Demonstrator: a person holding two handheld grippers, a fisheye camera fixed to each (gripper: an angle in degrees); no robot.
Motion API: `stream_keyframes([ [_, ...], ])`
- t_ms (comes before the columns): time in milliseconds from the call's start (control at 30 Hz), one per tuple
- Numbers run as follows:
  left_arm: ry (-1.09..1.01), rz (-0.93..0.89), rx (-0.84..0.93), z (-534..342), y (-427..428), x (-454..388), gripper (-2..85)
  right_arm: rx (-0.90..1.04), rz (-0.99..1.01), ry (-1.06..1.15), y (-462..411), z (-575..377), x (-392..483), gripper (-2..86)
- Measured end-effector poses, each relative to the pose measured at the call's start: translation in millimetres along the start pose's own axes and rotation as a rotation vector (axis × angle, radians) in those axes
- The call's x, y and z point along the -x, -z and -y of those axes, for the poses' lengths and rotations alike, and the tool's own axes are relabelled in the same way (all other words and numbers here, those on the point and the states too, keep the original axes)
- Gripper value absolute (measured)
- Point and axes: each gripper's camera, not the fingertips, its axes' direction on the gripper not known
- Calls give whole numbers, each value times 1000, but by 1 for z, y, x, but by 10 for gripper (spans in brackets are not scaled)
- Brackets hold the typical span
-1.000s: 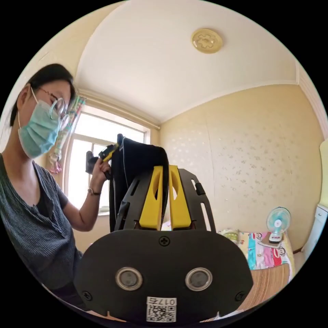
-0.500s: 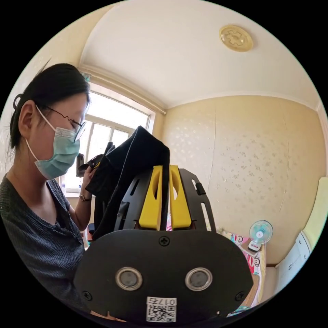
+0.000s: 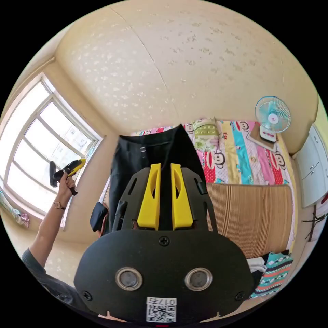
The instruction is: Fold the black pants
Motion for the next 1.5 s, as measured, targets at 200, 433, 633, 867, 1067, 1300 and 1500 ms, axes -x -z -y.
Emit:
stream_keyframes([
  [200,-82,258,334,-154,-141,197,73,546,-29,-92,-199,-140,-103,31],
  [433,59,403,718,-320,-197,414,75,829,235,-153,-309,-237,-93,65],
  [633,-10,382,841,-374,-206,471,77,897,315,-48,-363,-216,-20,62],
  [867,-132,404,812,-363,-189,503,52,956,48,390,-421,-167,81,21],
  [1067,-326,476,867,-382,-167,505,37,981,-14,374,-415,-189,78,8],
  [1300,-250,429,971,-418,-119,540,18,1130,237,117,-361,-225,43,4],
  [1500,-159,376,897,-406,-64,557,-1,687,-105,-284,-215,-191,-95,5],
])
